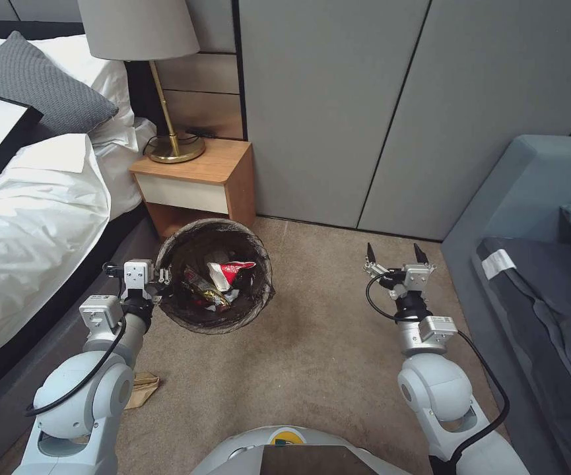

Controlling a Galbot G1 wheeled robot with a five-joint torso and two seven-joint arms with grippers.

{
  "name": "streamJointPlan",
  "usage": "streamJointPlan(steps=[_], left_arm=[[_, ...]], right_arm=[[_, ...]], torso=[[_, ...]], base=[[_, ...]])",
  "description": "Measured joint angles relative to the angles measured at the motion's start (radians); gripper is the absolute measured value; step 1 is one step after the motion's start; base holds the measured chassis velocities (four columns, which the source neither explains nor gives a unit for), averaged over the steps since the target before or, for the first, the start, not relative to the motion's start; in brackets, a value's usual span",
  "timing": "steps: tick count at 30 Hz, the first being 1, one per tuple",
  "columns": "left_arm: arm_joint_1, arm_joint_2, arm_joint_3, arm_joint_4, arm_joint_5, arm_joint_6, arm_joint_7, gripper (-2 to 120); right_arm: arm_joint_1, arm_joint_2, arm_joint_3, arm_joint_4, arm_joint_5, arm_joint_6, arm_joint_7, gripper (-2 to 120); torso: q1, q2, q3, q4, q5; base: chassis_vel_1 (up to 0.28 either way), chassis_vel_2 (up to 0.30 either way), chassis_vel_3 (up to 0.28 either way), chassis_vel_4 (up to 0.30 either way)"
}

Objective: Pick up the trash bin, then pick up the garbage from the floor and place it into the trash bin.

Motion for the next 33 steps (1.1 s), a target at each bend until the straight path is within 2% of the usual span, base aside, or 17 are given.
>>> streamJointPlan(steps=[33], left_arm=[[0.005,0.009,0.0,-0.008,-0.017,0.003,0.001,0]], right_arm=[[0.01,-0.003,-0.004,-0.01,0.002,-0.006,-0.001,100]], torso=[[0.0,0.0,0.0,0.0,0.0]], base=[[0.035,0.034,0.035,0.033]])
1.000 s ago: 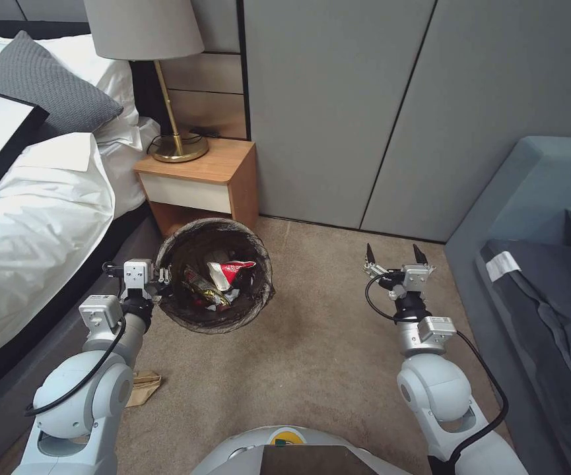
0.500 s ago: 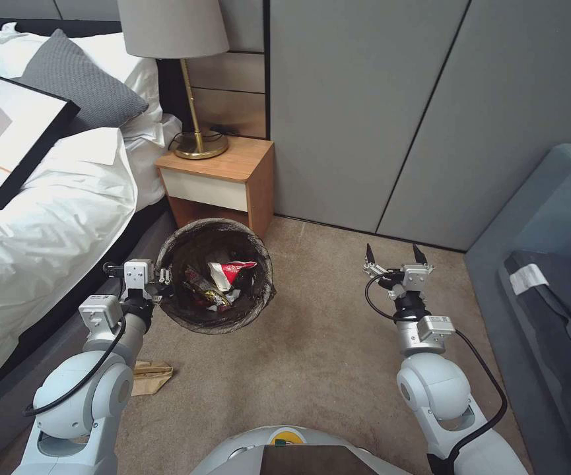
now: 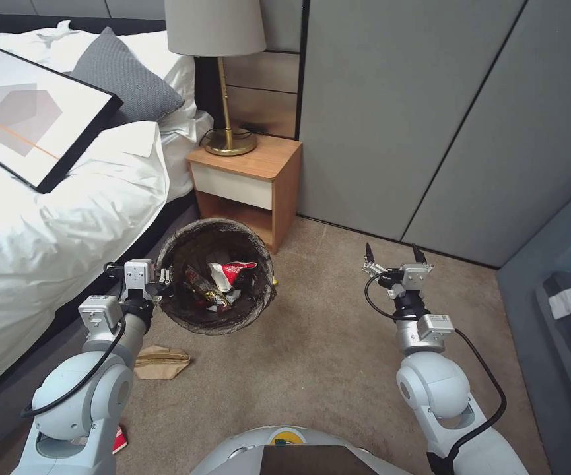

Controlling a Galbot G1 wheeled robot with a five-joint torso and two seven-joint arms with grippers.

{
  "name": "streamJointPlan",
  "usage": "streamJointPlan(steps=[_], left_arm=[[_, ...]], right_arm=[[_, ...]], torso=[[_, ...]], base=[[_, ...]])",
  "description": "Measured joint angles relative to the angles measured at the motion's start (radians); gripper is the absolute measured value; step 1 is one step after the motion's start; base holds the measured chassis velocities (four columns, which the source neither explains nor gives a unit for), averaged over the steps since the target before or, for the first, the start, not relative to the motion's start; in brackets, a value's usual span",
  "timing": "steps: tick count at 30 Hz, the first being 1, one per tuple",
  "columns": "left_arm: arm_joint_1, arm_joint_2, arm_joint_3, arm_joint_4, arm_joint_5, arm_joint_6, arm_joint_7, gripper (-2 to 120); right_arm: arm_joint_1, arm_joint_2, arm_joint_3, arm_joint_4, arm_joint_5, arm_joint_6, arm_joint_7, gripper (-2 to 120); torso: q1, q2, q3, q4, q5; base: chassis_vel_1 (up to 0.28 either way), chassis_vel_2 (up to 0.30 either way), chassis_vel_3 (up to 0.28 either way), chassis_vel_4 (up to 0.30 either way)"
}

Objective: Pick up the trash bin, then pick up the garbage from the floor and place it into the trash bin.

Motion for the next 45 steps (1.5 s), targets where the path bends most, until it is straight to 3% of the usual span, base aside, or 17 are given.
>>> streamJointPlan(steps=[45], left_arm=[[-0.006,0.0,-0.006,0.0,-0.02,-0.004,-0.002,0]], right_arm=[[0.003,0.005,-0.008,-0.01,-0.003,-0.003,0.001,100]], torso=[[0.0,0.0,0.0,0.0,0.0]], base=[[0.026,0.024,0.027,0.024]])
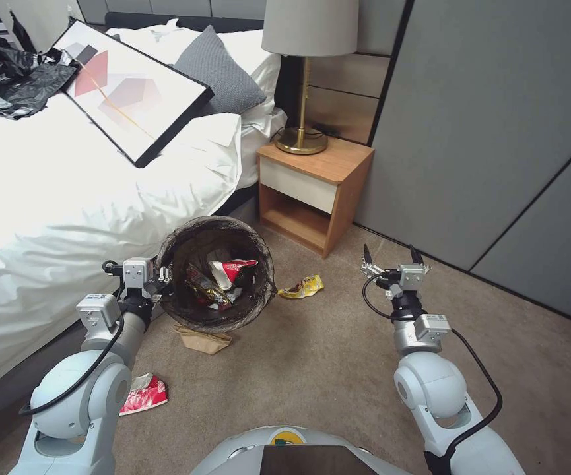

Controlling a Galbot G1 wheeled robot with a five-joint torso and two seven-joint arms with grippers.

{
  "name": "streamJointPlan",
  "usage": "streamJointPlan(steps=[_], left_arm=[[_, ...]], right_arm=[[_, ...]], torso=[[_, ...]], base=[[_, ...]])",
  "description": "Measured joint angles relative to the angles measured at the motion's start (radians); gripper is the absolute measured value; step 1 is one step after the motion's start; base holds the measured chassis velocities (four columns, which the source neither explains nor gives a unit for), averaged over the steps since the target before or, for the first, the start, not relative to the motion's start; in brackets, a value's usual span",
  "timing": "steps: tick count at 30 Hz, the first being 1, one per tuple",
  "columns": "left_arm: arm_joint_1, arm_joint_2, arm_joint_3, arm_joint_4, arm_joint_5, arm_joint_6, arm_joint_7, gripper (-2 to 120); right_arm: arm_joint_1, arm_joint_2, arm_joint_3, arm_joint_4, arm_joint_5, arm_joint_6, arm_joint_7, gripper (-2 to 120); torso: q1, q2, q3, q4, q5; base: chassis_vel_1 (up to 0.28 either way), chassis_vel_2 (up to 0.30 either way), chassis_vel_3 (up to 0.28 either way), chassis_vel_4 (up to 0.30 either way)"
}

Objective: Pick up the trash bin, then pick up the garbage from the floor and place it into the trash bin.

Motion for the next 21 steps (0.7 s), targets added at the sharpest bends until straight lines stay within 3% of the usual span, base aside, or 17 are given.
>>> streamJointPlan(steps=[21], left_arm=[[0.013,-0.007,-0.001,-0.011,0.003,-0.004,-0.003,0]], right_arm=[[-0.021,-0.03,-0.003,0.025,0.005,-0.018,0.037,100]], torso=[[0.0,0.0,0.0,-0.0001,0.0001]], base=[[0.004,0.003,0.003,0.005]])
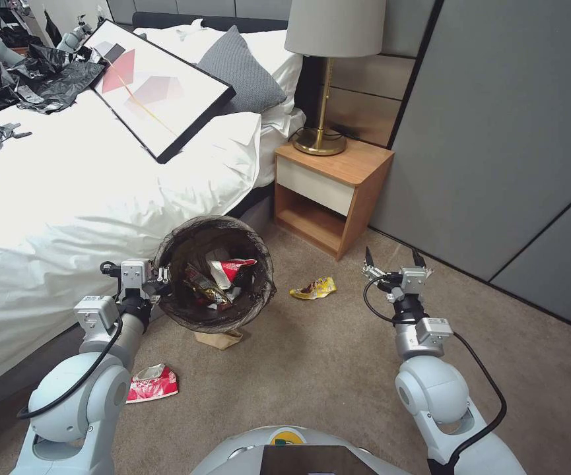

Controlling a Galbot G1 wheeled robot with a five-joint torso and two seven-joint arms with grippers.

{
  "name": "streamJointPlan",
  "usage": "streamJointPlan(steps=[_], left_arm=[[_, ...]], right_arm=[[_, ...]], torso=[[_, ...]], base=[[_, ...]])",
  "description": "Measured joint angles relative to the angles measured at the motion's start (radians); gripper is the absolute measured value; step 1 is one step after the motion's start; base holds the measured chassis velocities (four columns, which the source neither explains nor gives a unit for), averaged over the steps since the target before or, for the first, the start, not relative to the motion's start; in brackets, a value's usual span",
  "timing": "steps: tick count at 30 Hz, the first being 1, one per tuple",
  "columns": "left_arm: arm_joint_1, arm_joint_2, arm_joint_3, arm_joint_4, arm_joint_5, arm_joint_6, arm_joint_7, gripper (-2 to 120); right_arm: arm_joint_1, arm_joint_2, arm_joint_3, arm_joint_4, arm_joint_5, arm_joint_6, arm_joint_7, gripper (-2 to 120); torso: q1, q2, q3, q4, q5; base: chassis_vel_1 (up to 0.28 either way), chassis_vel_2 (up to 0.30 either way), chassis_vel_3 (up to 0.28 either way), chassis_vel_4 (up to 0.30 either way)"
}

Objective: Pick up the trash bin, then pick up the garbage from the floor and place it into the trash bin.

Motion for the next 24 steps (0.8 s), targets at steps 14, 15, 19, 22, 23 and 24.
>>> streamJointPlan(steps=[14,15,19,22,23,24], left_arm=[[0.01,0.003,0.003,-0.001,0.021,-0.001,0.001,0],[0.01,0.004,0.003,-0.002,0.022,-0.001,0.002,0],[0.011,0.002,0.002,-0.005,0.025,0.0,0.002,0],[0.015,-0.001,0.002,-0.007,0.03,0.0,0.004,0],[0.017,-0.003,0.002,-0.007,0.035,0.0,0.004,0],[0.017,-0.003,0.002,-0.007,0.035,0.0,0.004,0]], right_arm=[[0.09,-0.197,-0.035,0.087,0.216,-0.341,0.071,100],[0.142,-0.254,-0.059,0.08,0.292,-0.402,0.08,100],[0.283,-0.348,-0.131,0.033,0.413,-0.505,0.102,100],[0.398,-0.411,-0.197,-0.024,0.506,-0.56,0.099,100],[0.457,-0.439,-0.238,-0.06,0.567,-0.586,0.087,100],[0.457,-0.439,-0.238,-0.06,0.567,-0.586,0.087,100]], torso=[[0.0,0.0,0.0,-0.0001,0.0001],[0.0,0.0,0.0,0.0,0.0003],[0.0,0.0,0.0,0.0002,0.0003],[0.0,0.0,0.0,0.0006,0.0],[0.0,0.0,0.0,0.0007,0.0],[0.0,0.0,0.0,0.0007,0.0]], base=[[0.0,0.0,0.0,0.0],[0.0,0.0,0.0,0.0],[0.0,0.0,0.0,0.0],[0.0,0.0,0.0,0.0],[0.0,0.0,0.0,0.0],[0.0,0.0,0.0,0.0]])
